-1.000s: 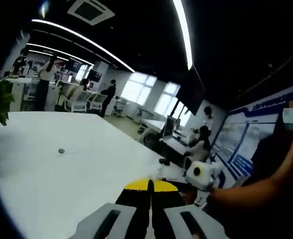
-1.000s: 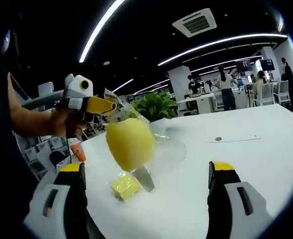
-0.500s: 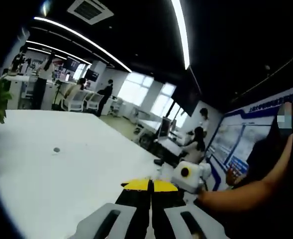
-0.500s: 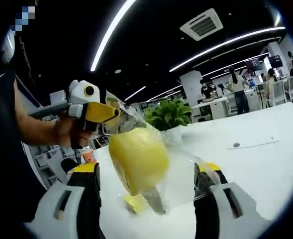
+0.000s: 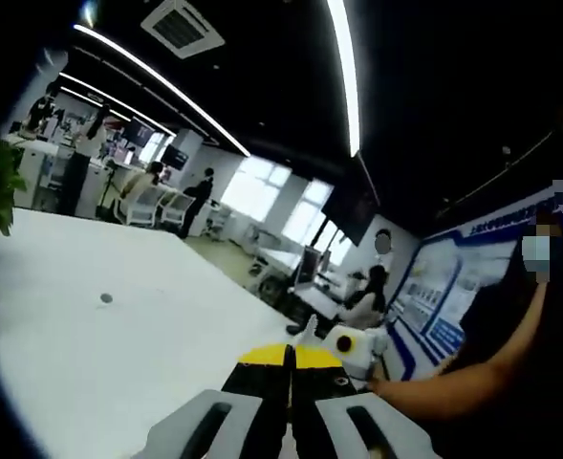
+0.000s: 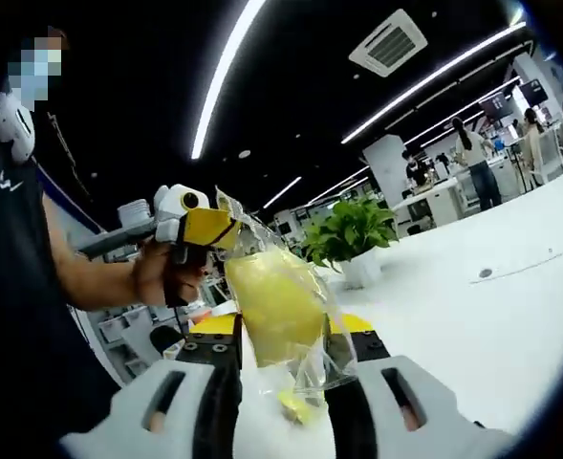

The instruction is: Compare the silicone blocks by pressing each to a similar depth, holding the contact briefly, and releasing to observe deformation and rebound differences across the visible hardness samples.

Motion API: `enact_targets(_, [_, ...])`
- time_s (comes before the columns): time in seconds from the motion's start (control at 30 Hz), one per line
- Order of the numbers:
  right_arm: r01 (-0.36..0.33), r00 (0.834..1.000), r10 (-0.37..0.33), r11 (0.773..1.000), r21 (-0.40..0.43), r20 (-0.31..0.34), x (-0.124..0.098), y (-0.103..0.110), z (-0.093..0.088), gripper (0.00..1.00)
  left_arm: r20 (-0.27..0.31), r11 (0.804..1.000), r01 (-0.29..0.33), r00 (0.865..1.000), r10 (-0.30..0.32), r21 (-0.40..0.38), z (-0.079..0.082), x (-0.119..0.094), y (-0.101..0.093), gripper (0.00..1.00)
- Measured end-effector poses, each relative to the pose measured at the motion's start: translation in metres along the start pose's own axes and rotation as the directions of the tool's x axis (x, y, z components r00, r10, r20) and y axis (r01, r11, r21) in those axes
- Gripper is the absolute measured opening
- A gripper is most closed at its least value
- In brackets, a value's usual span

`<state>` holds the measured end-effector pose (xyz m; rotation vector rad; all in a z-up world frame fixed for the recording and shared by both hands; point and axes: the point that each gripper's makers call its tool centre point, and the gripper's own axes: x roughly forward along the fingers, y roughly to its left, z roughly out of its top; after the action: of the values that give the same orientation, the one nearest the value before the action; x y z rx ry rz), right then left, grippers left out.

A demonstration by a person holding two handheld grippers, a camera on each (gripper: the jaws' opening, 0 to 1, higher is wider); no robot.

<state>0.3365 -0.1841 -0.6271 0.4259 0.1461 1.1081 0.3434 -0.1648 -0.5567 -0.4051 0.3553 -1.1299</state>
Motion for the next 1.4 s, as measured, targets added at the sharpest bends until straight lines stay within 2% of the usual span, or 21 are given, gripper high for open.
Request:
enact_targets(0.17, [-0.002,1.0,0.002,1.0,-0.014,-0.013,0.005,0.01,0.006,0.29,0.034,0.999,0.014,0.999,-0.013,-0.039,-0.002,-0.011,0.0,0.0])
enact_targets(0.23, [0.0,0.999,-0.002,0.999,-0.049,-0.037,0.008,0.013,0.007,0.28,0.043,0.999,0.008,0.999,-0.006,-0.037,-0.002,-0.013,0.0,0.0])
enact_targets(0.37, [-0.033,0.997,0.03,0.999,-0.043,-0.073,0.01,0.02,0.004,0.2,0.047,1.0,0.012,0.999,-0.012,-0.011,0.002,-0.016,-0.005,0.0])
enact_targets(0.47, [-0.056,0.993,0.052,0.998,-0.04,-0.108,0.012,0.027,0.006,0.16,0.045,0.998,0.006,0.999,-0.009,0.068,0.004,-0.022,-0.006,0.0])
enact_targets(0.57, [-0.058,0.982,0.059,0.998,0.01,-0.178,0.011,0.027,0.0,0.13,0.02,0.972,-0.015,1.0,0.011,0.233,0.0,-0.024,-0.006,0.0])
enact_targets(0.6, [-0.059,0.981,0.061,0.998,0.016,-0.185,0.011,0.027,0.001,0.12,0.014,0.968,-0.01,1.0,0.007,0.251,-0.002,-0.024,-0.007,0.0])
enact_targets(0.67, [-0.066,0.98,0.069,0.998,0.019,-0.187,0.011,0.028,0.001,0.11,0.015,0.963,-0.002,1.0,-0.002,0.27,-0.002,-0.026,-0.008,0.0])
enact_targets(0.87, [-0.058,0.962,0.055,0.998,-0.004,-0.266,0.007,0.029,-0.007,0.08,-0.025,0.966,0.004,1.0,0.003,0.258,-0.01,-0.026,-0.003,0.01])
enact_targets(1.0, [-0.081,0.948,0.077,0.997,-0.001,-0.308,0.007,0.036,-0.014,0.07,-0.08,0.948,-0.003,0.996,0.03,0.319,-0.023,-0.016,-0.005,0.08])
enact_targets(1.03, [-0.085,0.945,0.081,0.996,-0.002,-0.316,0.007,0.036,-0.016,0.07,-0.082,0.935,-0.009,0.996,0.04,0.354,-0.024,-0.015,-0.004,0.08])
enact_targets(1.13, [-0.078,0.942,0.071,0.997,-0.008,-0.329,0.005,0.034,-0.017,0.07,-0.08,0.927,-0.035,0.994,0.07,0.374,-0.025,-0.015,-0.002,0.03])
enact_targets(1.23, [-0.089,0.939,0.08,0.996,-0.011,-0.334,0.004,0.036,-0.014,0.06,-0.077,0.94,-0.021,0.996,0.05,0.339,-0.022,-0.018,-0.006,0.02])
enact_targets(1.33, [-0.102,0.934,0.091,0.995,-0.013,-0.346,0.005,0.04,-0.012,0.07,-0.074,0.939,-0.012,0.996,0.04,0.344,-0.02,-0.02,-0.008,0.0])
enact_targets(1.37, [-0.104,0.932,0.093,0.994,-0.013,-0.349,0.005,0.04,-0.012,0.07,-0.073,0.955,-0.01,0.997,0.034,0.298,-0.021,-0.021,-0.009,0.0])
enact_targets(1.4, [-0.107,0.931,0.096,0.994,-0.012,-0.353,0.005,0.042,-0.012,0.07,-0.071,0.956,-0.018,0.997,0.041,0.293,-0.021,-0.022,-0.008,0.0])
